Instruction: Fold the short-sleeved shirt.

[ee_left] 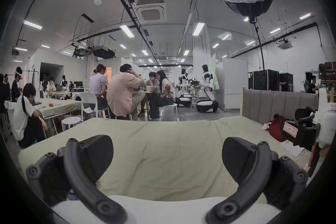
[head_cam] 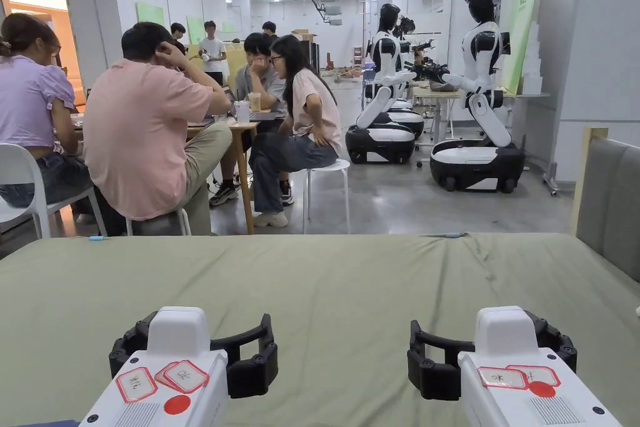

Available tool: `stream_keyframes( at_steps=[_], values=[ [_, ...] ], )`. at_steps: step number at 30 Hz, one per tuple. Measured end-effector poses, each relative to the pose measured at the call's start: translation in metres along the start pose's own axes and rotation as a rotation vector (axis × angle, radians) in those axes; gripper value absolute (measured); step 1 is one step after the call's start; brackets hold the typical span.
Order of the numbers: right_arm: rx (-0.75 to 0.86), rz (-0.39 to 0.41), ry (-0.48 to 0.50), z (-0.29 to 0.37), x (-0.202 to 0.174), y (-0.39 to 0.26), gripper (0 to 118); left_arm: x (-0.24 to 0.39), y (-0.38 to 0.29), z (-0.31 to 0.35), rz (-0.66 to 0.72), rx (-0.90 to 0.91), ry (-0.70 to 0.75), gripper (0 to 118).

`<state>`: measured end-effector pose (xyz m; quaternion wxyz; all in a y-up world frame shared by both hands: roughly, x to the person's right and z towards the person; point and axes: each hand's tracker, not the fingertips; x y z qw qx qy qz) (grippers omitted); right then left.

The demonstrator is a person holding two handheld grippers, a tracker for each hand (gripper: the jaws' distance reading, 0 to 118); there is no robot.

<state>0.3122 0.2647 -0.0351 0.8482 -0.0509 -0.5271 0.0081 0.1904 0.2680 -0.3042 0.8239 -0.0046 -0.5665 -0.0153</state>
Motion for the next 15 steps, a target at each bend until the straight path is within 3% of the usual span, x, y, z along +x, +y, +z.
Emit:
stream_keyframes(
  at_steps=[15],
  values=[
    [0.014, -0.001, -0.006, 0.0033, 0.0011, 0.0054, 118, 0.0043, 0.0046, 0.0023, -0.036, 0.020, -0.002, 118]
  ],
)
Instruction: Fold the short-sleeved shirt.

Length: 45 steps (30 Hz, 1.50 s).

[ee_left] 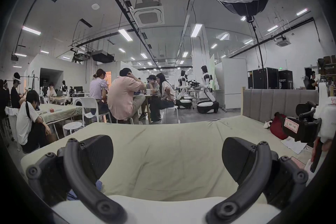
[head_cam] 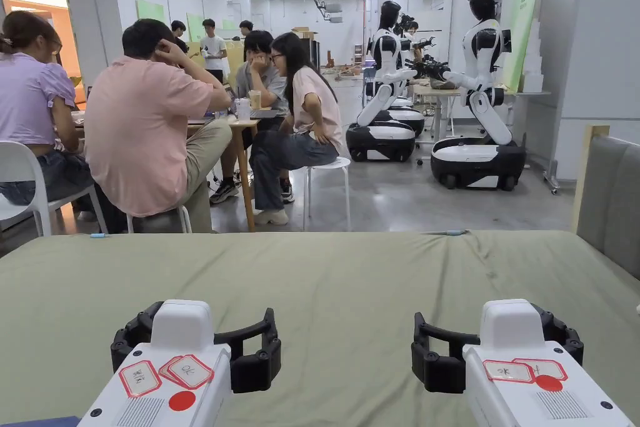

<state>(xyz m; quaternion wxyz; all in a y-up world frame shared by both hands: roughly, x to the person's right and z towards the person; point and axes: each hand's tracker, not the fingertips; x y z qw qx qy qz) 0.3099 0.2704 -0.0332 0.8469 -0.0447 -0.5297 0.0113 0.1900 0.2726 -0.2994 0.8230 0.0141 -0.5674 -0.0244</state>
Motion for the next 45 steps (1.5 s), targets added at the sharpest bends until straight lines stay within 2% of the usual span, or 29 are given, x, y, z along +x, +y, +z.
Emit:
stream_keyframes(
  at_steps=[19, 32, 38, 40, 42, 45],
  values=[
    [-0.007, 0.003, 0.007, 0.0006, -0.0054, 0.0013, 118, 0.0022, 0.0013, 0.0028, -0.008, 0.005, -0.005, 118],
    [-0.010, -0.024, 0.002, 0.0041, -0.0044, 0.0024, 118, 0.0045, 0.0029, 0.0051, -0.016, 0.010, -0.009, 118],
    [-0.022, -0.060, 0.031, 0.0023, -0.0022, 0.0019, 118, 0.0038, 0.0017, 0.0049, -0.015, 0.001, -0.009, 118],
    [-0.018, -0.019, 0.052, 0.0032, -0.0045, 0.0030, 118, 0.0035, 0.0014, 0.0050, -0.014, 0.003, -0.007, 118],
    [-0.022, 0.025, 0.116, 0.0052, -0.0054, 0.0037, 118, 0.0030, 0.0013, 0.0047, -0.010, 0.001, -0.011, 118],
    [-0.027, -0.023, 0.157, 0.0061, -0.0020, 0.0054, 118, 0.0021, 0.0001, 0.0045, -0.009, -0.001, -0.007, 118]
  ],
)
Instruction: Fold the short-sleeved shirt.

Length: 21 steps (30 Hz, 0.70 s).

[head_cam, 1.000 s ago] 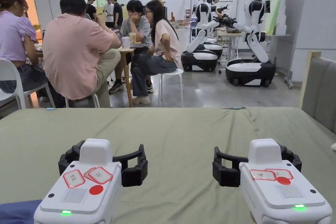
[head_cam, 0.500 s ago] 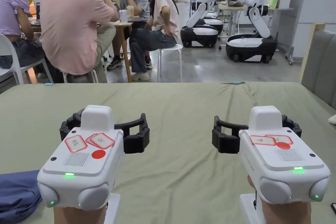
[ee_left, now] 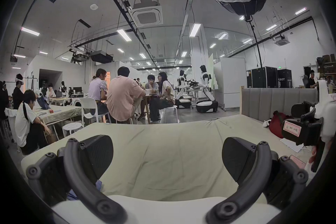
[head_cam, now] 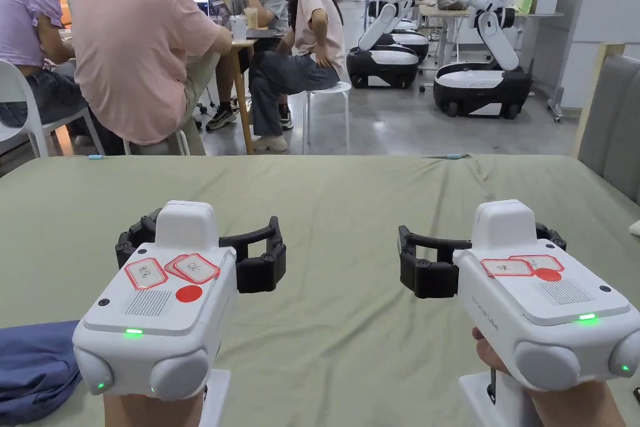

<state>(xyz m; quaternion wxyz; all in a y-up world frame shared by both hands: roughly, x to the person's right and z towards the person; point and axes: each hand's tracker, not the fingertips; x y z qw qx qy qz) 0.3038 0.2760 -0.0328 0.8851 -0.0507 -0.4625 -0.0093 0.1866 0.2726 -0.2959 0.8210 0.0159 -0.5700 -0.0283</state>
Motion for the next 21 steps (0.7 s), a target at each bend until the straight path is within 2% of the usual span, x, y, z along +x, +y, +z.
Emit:
stream_keyframes(
  at_steps=[3, 7, 11, 15, 21],
  values=[
    [-0.016, -0.057, -0.060, 0.000, 0.002, 0.002, 118, -0.001, -0.002, 0.001, 0.003, -0.005, -0.001, 118],
    [-0.030, -0.023, -0.190, -0.001, -0.002, 0.004, 118, -0.002, -0.003, 0.001, -0.002, -0.009, 0.003, 118],
    [-0.048, 0.006, -0.279, -0.003, -0.011, 0.003, 118, -0.003, -0.005, -0.001, 0.008, -0.015, 0.008, 118],
    [-0.076, -0.003, -0.306, -0.003, -0.015, 0.004, 118, -0.003, -0.005, -0.002, 0.005, -0.019, 0.012, 118],
    [-0.106, -0.088, -0.296, -0.006, -0.007, 0.004, 118, -0.003, -0.007, -0.002, 0.002, -0.026, 0.011, 118]
  ],
)
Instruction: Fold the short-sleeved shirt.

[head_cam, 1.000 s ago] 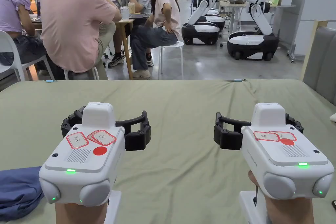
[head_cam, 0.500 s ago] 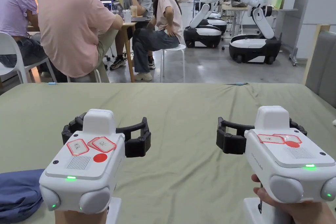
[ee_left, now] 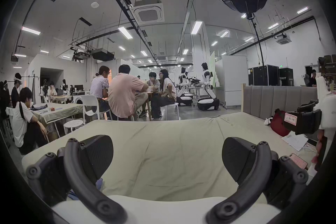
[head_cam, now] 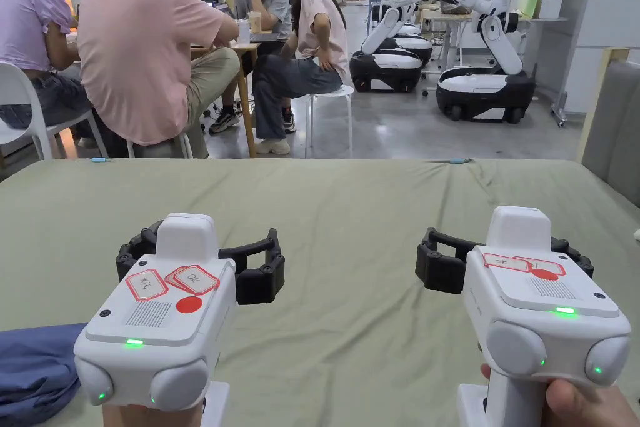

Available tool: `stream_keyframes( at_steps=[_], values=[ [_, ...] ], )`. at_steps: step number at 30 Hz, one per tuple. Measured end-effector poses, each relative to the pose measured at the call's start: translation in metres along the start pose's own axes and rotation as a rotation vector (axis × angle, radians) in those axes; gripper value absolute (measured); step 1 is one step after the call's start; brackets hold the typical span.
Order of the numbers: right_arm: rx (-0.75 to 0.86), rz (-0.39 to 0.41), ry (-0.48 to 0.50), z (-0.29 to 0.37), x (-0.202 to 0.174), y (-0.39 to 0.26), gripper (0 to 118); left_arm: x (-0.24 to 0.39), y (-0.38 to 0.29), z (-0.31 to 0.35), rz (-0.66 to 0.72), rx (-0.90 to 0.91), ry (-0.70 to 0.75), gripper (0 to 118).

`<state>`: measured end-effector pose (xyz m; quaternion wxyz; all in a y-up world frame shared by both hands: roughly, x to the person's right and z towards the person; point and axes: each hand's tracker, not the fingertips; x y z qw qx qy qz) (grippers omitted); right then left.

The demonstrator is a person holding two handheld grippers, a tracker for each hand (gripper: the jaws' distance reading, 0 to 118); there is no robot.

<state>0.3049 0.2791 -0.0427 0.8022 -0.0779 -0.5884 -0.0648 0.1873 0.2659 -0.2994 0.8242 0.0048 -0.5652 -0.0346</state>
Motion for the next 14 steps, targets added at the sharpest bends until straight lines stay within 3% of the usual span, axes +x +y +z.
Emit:
stream_keyframes(
  at_steps=[7, 14],
  values=[
    [-0.064, -0.052, 0.063, -0.0048, 0.0097, 0.0020, 118, -0.0010, -0.0009, -0.0004, 0.004, -0.002, 0.011, 118],
    [-0.007, -0.015, -0.025, 0.0010, 0.0032, -0.0016, 118, 0.0017, 0.0004, -0.0002, -0.006, 0.003, 0.012, 118]
  ],
)
